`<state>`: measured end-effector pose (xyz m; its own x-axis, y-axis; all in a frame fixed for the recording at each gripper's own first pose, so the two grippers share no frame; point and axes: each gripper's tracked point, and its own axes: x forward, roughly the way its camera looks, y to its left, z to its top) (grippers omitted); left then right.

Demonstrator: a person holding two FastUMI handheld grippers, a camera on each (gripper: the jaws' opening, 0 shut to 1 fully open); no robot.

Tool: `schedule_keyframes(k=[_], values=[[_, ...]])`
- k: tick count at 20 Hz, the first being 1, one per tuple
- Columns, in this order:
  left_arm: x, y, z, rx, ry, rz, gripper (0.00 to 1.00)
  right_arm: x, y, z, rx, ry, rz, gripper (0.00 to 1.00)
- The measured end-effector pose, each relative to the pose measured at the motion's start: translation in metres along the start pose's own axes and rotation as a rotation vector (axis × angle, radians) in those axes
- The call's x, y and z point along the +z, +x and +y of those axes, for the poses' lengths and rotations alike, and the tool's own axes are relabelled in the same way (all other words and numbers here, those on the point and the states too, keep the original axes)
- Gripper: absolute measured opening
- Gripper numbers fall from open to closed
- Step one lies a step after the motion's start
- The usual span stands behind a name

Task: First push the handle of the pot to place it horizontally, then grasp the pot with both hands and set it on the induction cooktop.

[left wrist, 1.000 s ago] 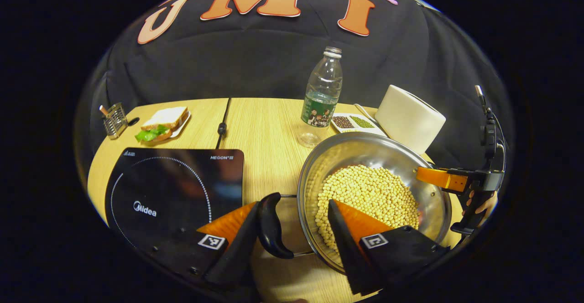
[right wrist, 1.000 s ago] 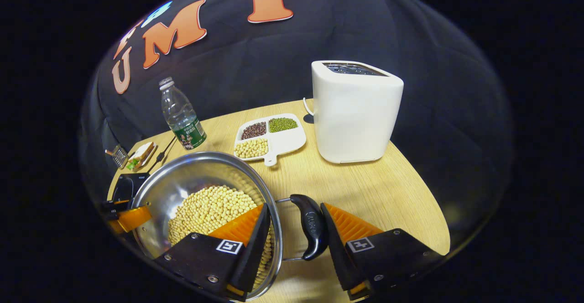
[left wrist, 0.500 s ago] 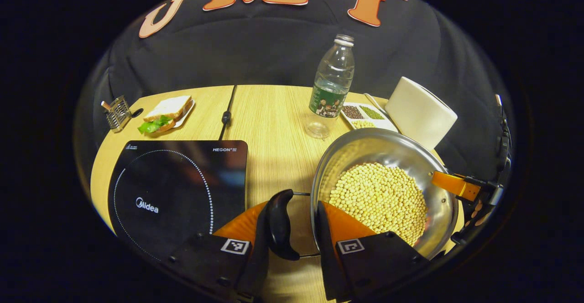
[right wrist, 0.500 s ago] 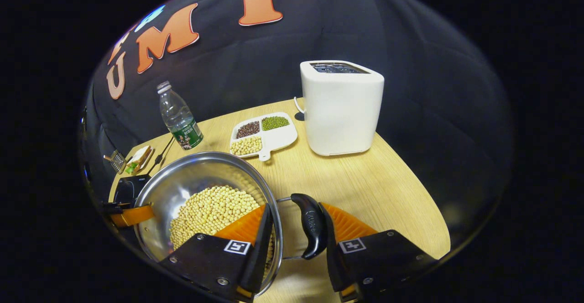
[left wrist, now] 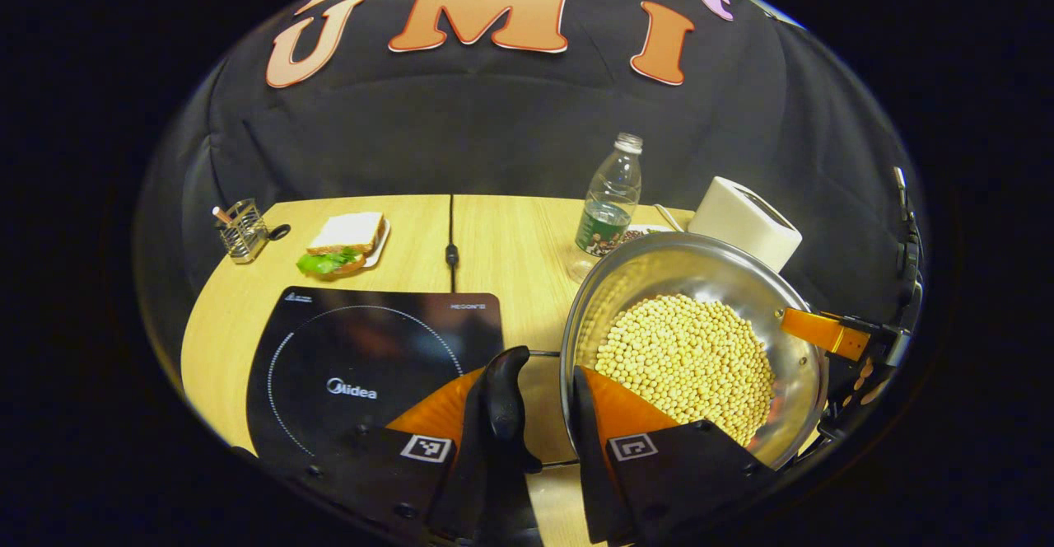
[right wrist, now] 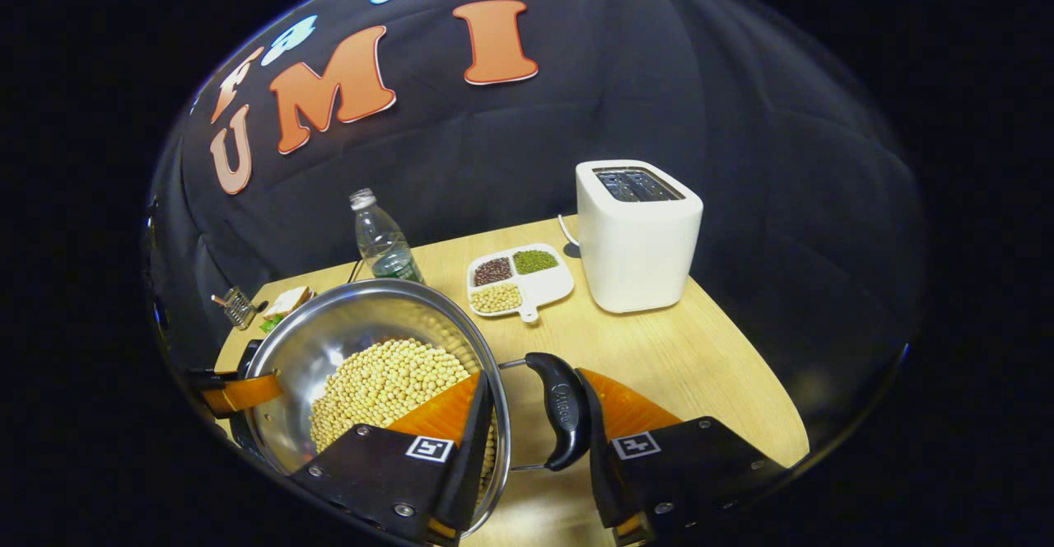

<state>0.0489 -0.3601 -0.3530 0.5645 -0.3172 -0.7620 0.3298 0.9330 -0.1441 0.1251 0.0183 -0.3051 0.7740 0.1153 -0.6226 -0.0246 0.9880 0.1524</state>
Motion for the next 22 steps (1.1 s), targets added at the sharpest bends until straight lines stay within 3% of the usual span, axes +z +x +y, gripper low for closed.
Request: schedule_keyframes(k=[13,22], values=[[0.007,-0.052,0.133,0.094,-0.069,-0.022,0.58,-0.003,-0.006,0.133,0.11,-0.034,0.029,0.55],[-0.001,-0.069,0.202,0.141,-0.106,-0.011,0.58,-0.018,-0.001,0.198,0.156,-0.062,0.055,0.55]])
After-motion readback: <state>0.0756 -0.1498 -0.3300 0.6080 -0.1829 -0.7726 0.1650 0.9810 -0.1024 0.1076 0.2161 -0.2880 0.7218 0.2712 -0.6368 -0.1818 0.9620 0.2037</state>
